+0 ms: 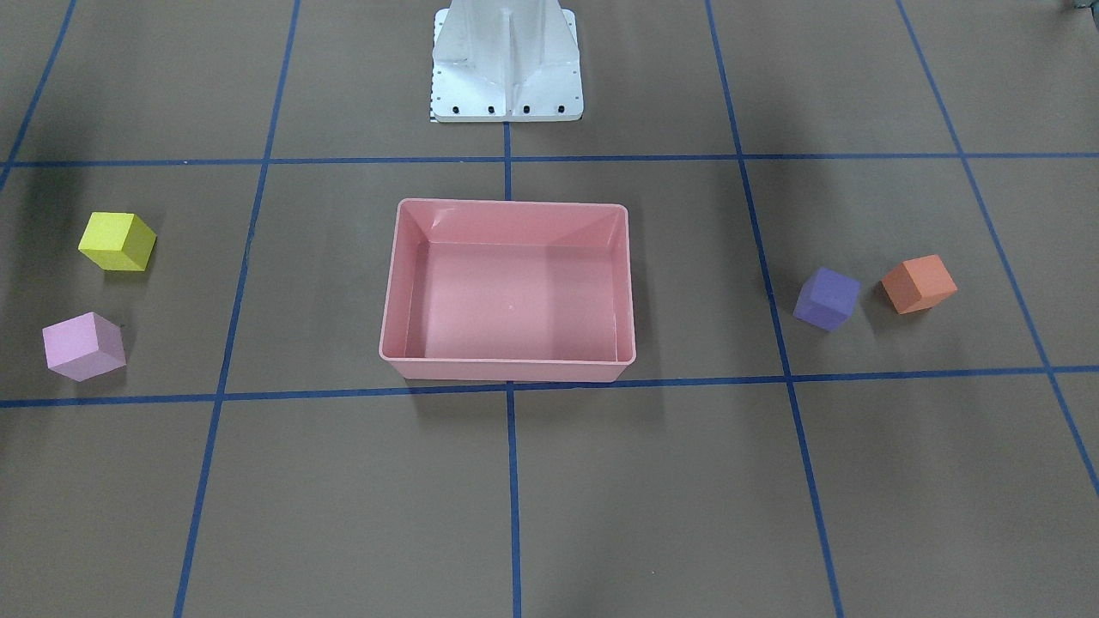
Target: Place blocks into pink bin with both arms
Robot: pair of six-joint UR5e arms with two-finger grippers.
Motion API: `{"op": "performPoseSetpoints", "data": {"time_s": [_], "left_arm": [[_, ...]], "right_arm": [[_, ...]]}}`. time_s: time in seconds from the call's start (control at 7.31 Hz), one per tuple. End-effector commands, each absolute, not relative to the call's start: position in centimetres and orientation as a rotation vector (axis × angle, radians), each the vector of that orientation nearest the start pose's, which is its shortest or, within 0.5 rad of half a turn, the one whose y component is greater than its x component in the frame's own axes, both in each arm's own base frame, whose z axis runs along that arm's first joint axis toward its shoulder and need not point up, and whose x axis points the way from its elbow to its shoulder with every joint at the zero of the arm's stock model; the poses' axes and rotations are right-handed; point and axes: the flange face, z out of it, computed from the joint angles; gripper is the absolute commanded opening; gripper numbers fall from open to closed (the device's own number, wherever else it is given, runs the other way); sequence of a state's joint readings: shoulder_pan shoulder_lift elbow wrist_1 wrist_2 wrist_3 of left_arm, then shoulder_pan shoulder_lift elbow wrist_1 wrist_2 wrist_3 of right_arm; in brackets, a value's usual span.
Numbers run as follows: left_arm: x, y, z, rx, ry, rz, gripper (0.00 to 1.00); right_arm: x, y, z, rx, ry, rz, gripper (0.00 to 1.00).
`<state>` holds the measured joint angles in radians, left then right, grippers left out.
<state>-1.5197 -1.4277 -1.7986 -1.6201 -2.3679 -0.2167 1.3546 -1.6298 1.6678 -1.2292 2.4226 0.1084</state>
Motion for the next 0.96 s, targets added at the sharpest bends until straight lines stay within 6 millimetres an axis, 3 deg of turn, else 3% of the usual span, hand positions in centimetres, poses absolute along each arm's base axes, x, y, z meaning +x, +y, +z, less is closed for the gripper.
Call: {"op": "performPoseSetpoints", "data": {"time_s": [0.0,0.27,0.55,0.82], "left_arm": [[-3.9,-44.1,60.4,0.052,0.810,-0.091,1.00],[-3.9,-44.0,60.5,0.053,0.811,-0.093,1.00],[-3.9,-44.0,60.5,0.054,0.811,-0.090,1.00],[-3.9,-43.8,60.7,0.052,0.809,-0.092,1.00]], "right_arm": [[-10.5,-49.8,57.6,0.250,-0.802,-0.372,0.99],[-15.4,-50.3,56.3,0.244,-0.781,-0.424,0.99],[-18.7,-51.7,55.1,0.246,-0.776,-0.454,0.99],[-19.6,-52.7,57.2,0.211,-0.762,-0.454,0.99]]}}
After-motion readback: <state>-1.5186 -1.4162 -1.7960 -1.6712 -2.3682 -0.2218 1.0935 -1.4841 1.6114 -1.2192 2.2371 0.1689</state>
